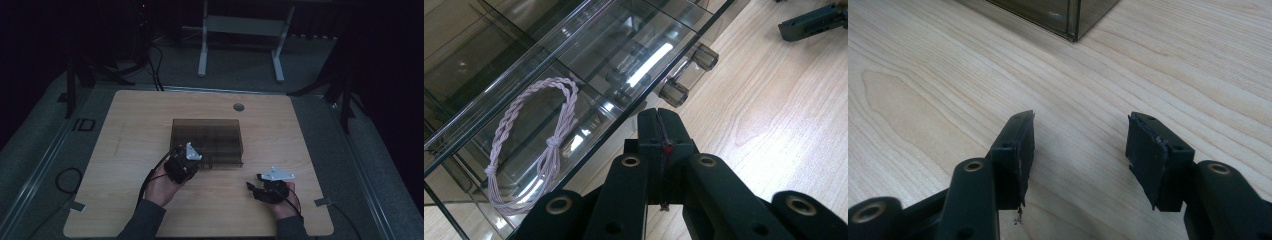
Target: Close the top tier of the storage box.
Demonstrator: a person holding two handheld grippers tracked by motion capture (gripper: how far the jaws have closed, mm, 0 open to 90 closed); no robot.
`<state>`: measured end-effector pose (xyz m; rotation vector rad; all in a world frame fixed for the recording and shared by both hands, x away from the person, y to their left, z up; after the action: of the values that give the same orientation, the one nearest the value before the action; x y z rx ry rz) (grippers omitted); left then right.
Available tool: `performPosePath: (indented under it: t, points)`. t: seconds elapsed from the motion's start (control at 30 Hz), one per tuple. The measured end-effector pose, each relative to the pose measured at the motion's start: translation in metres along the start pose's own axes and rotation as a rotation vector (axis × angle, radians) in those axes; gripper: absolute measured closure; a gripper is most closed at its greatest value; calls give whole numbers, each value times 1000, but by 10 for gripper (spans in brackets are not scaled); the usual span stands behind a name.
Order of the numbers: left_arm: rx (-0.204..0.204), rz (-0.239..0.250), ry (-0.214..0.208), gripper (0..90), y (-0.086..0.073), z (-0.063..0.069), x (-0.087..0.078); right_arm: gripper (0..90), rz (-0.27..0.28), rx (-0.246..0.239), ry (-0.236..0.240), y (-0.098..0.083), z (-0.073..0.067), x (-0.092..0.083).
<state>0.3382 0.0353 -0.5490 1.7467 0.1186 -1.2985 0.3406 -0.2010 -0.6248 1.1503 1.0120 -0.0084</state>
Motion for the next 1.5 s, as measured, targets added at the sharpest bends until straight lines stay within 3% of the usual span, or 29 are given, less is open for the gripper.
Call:
performPosePath:
  t: [1.5]
  points:
    - [-28,11,55,900,8,-17,10,449,0,-3,0,0,0,0]
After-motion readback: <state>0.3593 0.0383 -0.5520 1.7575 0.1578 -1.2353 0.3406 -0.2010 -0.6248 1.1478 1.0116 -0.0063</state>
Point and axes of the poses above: each handheld gripper's, and its own axes: x roughly forward along the jaws, y roughly out of its top, z roughly to its right, the point moved 9 cm from there along x, roughly forward along the jaws, and after that the axes turned 2 degrees about -x, right-handed, at the moved point
